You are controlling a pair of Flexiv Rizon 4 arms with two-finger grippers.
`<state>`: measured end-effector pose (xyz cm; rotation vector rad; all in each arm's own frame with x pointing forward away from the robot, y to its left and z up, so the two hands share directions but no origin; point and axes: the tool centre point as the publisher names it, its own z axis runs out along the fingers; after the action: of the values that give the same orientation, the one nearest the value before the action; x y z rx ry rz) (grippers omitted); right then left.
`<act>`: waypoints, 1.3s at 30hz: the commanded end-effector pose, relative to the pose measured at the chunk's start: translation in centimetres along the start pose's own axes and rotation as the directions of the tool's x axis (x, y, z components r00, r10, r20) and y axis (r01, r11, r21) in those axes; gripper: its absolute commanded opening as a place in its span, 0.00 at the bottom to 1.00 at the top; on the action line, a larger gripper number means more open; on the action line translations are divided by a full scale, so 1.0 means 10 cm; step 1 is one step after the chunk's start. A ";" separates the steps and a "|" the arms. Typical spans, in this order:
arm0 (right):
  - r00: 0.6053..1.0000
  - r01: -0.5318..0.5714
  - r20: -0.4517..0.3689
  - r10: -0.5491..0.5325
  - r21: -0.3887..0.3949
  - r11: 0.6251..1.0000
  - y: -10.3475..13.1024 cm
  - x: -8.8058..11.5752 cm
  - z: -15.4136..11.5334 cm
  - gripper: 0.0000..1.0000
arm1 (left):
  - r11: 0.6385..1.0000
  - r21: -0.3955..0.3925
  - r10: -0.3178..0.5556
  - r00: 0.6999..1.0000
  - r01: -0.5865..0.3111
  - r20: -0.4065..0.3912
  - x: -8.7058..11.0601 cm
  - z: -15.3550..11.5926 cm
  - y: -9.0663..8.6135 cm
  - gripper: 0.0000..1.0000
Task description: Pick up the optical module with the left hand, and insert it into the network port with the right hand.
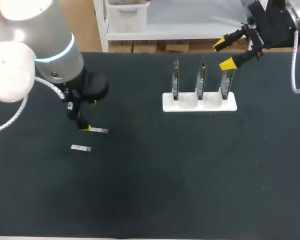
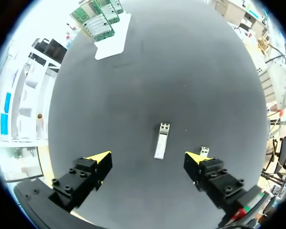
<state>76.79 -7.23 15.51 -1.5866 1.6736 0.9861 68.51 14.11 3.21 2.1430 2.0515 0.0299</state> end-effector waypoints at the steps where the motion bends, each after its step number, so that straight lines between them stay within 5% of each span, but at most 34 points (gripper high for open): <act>1: 1.000 0.001 0.001 -0.001 0.000 1.000 0.00 0.00 0.00 1.00 | 1.000 0.002 0.006 1.000 -0.006 -0.007 -0.01 0.01 -0.01 1.00; 17: 1.000 0.001 0.001 -0.001 0.000 1.000 0.00 0.00 0.00 1.00 | 1.000 0.010 0.006 0.998 -0.006 -0.067 -0.04 0.19 -0.18 1.00; 39: 1.000 0.001 0.001 -0.001 0.000 1.000 0.00 0.00 0.00 1.00 | 1.000 0.014 0.001 0.997 0.000 -0.080 -0.06 0.32 -0.16 1.00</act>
<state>76.80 -7.23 15.51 -1.5865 1.6735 0.9862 67.11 13.34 0.01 2.1812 2.0975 0.1005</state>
